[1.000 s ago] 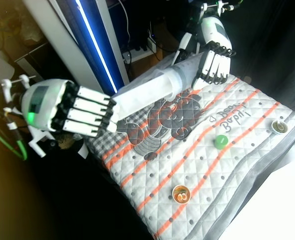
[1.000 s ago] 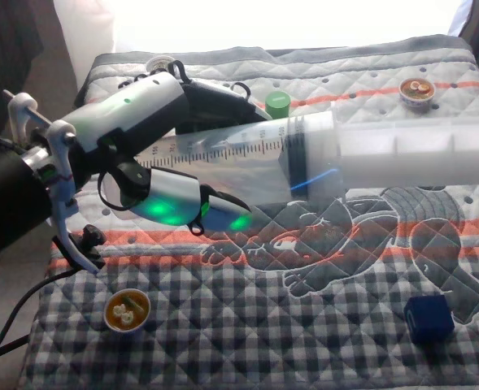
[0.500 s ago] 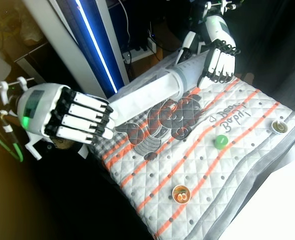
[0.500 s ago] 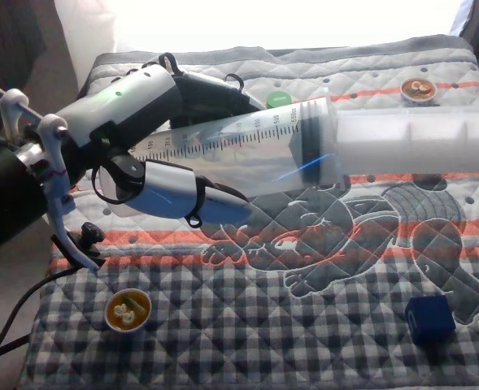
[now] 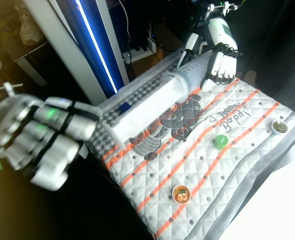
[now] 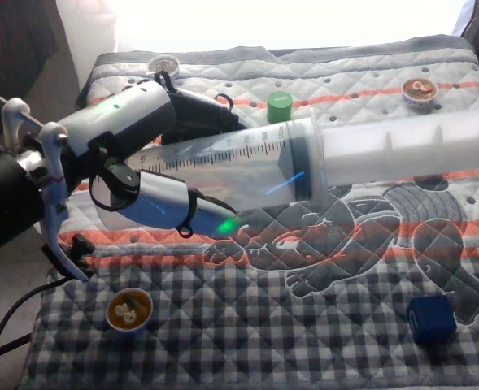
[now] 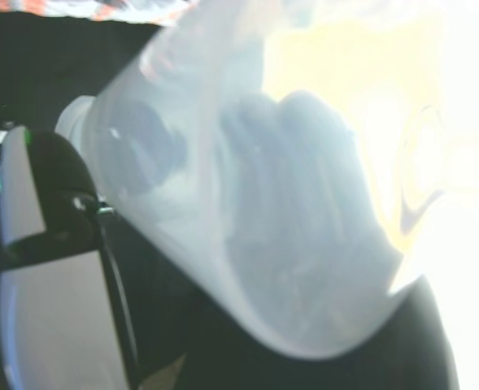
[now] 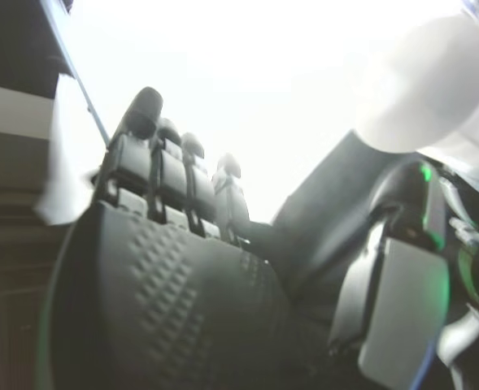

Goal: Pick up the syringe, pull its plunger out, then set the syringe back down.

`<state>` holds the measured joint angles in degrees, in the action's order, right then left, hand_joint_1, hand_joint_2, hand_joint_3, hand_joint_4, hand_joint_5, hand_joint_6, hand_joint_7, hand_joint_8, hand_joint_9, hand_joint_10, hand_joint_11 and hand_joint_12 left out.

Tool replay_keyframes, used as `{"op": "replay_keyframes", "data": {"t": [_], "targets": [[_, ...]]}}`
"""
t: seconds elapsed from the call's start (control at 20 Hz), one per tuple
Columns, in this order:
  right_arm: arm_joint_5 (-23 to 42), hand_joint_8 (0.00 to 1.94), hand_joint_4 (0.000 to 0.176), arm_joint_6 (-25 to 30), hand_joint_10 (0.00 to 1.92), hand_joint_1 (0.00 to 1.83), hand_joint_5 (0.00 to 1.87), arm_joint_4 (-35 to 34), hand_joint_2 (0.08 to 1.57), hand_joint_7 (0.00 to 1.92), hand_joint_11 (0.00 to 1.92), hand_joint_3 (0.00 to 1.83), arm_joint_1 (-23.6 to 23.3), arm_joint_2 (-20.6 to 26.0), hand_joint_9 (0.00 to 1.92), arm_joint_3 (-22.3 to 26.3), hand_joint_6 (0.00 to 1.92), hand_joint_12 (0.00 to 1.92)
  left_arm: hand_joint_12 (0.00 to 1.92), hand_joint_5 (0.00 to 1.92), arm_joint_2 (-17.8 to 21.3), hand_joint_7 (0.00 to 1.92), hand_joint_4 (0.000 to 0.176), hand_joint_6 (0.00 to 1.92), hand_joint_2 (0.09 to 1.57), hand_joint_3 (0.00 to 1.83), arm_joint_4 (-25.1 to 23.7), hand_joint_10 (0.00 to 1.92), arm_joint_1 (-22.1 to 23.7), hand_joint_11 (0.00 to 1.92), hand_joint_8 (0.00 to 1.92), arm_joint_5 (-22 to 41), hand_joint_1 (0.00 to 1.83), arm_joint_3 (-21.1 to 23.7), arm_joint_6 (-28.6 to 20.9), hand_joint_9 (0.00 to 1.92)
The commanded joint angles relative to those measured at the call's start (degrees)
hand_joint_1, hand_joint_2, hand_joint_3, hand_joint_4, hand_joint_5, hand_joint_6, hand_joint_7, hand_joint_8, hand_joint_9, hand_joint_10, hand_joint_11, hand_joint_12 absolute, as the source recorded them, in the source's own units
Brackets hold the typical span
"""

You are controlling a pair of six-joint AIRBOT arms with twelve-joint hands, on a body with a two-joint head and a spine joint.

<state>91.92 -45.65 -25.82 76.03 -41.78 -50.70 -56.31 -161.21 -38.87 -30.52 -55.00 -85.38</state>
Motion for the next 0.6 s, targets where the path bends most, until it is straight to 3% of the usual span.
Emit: {"op": "replay_keyframes", "data": {"t": [0.0,0.05,0.2,0.3,0.35,0.4,0.45,0.5,0.55], "targets": [[8.0,0.0,0.111,0.13,0.0,0.75,0.08,-1.32,0.85,0.01,0.0,0.0,-0.04,0.31,0.0,-0.3,0.0,0.2,1.92,1.04,-0.4,0.8,0.0,0.94,1.15,0.0,-0.22,1.37,0.59,0.37,1.26,-6.92,1.23,-0.38,-1.2,0.56],[8.18,0.0,0.086,0.13,0.0,0.71,0.02,-1.12,0.86,0.0,0.0,0.0,-0.05,0.31,0.0,-0.27,0.0,0.16,1.92,1.06,-0.74,0.81,0.0,0.91,1.14,0.0,-0.18,1.39,0.66,0.33,1.25,-6.16,1.23,-0.81,-1.2,0.52],[9.0,0.0,0.095,0.13,0.0,0.71,0.04,-0.61,0.86,0.0,0.0,0.0,-0.09,0.31,0.0,-0.06,0.0,0.25,1.92,1.05,-2.69,0.83,0.0,0.87,1.13,0.0,-1.27,1.45,2.51,0.29,1.26,-1.39,1.23,-3.16,-1.2,0.52],[9.0,0.0,0.082,0.13,0.01,0.72,0.06,-0.13,0.85,0.02,0.0,0.0,-0.27,0.29,0.02,-0.02,0.0,0.41,1.92,1.08,-4.2,0.85,0.0,0.86,1.13,0.0,-2.31,1.45,3.89,0.3,1.21,1.86,1.23,-4.93,-1.2,0.52],[9.0,0.0,0.081,0.13,0.01,0.72,0.07,0.03,0.85,0.03,0.0,0.0,-0.38,0.26,0.03,-0.01,0.0,0.4,1.92,1.09,-4.96,0.86,0.0,0.77,1.12,0.0,-2.85,1.53,4.54,0.36,1.26,3.54,1.24,-5.76,-1.17,0.56],[9.0,0.0,0.074,0.13,0.0,0.7,0.08,0.14,0.85,0.03,0.0,0.0,-0.46,0.21,0.03,-0.01,0.0,0.37,1.92,1.1,-5.56,0.86,0.0,0.72,1.12,0.0,-3.35,1.51,4.99,0.24,1.28,4.8,1.24,-6.38,-1.1,0.56],[9.0,0.01,0.073,0.13,0.01,0.7,0.1,0.21,0.85,0.05,0.0,0.0,-0.47,0.17,0.05,-0.01,0.01,0.37,1.92,1.05,-6.04,0.82,0.0,0.83,1.14,0.0,-3.81,1.51,5.33,0.17,1.32,5.79,1.22,-6.84,-1.05,0.5],[9.0,0.0,0.07,0.13,0.0,0.71,0.11,0.31,0.85,0.05,0.0,0.0,-0.5,0.16,0.04,0.0,0.01,0.29,1.92,1.06,-6.62,0.81,0.0,0.76,1.14,0.0,-4.56,1.64,5.72,0.27,1.39,7.28,1.24,-7.4,-0.96,0.48],[9.0,0.0,0.065,0.13,0.0,0.72,0.12,0.36,0.87,0.05,0.0,0.0,-0.54,0.13,0.03,0.0,0.0,0.22,1.92,1.03,-6.99,0.77,0.0,0.88,1.16,0.0,-4.96,1.64,5.91,0.26,1.36,8.33,1.22,-7.79,-0.94,0.4]]}}
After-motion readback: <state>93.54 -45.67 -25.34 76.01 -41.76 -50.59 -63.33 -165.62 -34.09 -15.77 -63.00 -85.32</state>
